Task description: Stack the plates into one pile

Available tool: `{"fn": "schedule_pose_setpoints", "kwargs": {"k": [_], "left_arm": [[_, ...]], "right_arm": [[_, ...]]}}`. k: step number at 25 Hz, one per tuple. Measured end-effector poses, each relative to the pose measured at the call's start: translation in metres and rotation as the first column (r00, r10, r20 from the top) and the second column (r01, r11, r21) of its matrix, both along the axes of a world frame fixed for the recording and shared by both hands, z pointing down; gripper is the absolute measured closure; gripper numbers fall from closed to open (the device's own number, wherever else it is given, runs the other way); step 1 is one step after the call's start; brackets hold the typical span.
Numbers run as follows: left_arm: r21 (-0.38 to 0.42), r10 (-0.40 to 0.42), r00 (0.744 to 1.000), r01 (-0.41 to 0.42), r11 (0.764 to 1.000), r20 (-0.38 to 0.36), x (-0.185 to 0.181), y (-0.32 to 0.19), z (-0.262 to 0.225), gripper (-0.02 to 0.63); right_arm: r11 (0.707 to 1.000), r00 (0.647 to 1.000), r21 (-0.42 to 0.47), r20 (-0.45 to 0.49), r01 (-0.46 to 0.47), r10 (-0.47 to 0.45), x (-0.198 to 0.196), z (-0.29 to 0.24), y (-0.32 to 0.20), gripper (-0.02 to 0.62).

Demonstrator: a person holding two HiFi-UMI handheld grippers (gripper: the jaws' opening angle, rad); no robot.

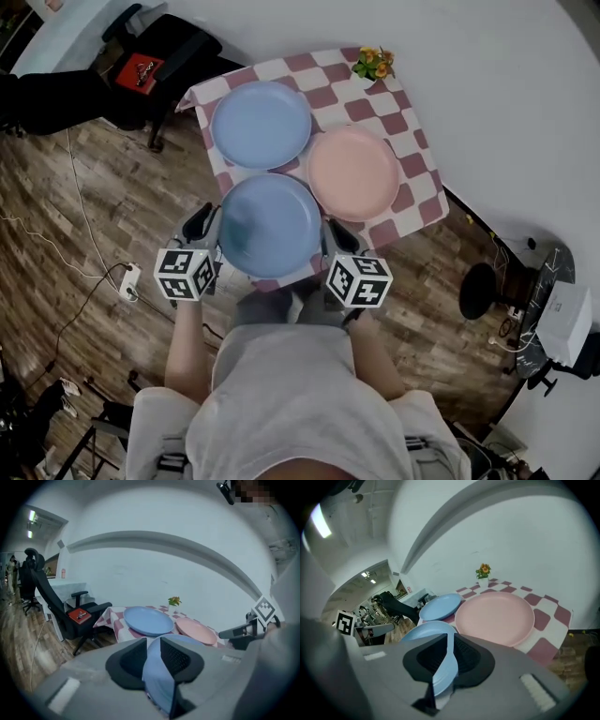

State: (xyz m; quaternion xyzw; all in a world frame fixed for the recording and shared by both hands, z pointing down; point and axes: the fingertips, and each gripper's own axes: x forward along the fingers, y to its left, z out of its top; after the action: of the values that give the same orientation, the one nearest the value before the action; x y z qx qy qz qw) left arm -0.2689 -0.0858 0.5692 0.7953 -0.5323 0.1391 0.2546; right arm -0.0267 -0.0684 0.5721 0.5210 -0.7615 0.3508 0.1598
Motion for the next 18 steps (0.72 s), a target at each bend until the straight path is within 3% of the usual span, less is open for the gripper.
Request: {"fn": "schedule_pose_setpoints", "kwargs": {"k": [7,14,16,18], "left_arm": [[-0.142,0.01,1.0,-0.013,0.99,-0.021,0.0,0.007,0.047,0.476],[-0.238,0.029,0.999,-0.033,0.971,-0.016,0.004,0.017,0.08,0.443],[-0.262,0.05,0.999,-0.054,0.963,-0.019,0.007,0.019,0.086,0.451],[-0.272,0.048,0.999,-0.047,0.961,-0.002,0.006,0.02,0.087,0.52]], "right_arm": [[0.986,0.998,-0.164,0.031,-0.042,0.048,0.002,0.051,0.023,0.491],[0.971,0.997,-0.235,0.057,-0.036,0.051,-0.005,0.075,0.028,0.488],[0.968,0.997,-0.25,0.054,-0.036,0.051,-0.006,0.079,0.028,0.518],[0.965,0.997,-0.256,0.04,-0.047,0.059,-0.005,0.08,0.028,0.549]]}}
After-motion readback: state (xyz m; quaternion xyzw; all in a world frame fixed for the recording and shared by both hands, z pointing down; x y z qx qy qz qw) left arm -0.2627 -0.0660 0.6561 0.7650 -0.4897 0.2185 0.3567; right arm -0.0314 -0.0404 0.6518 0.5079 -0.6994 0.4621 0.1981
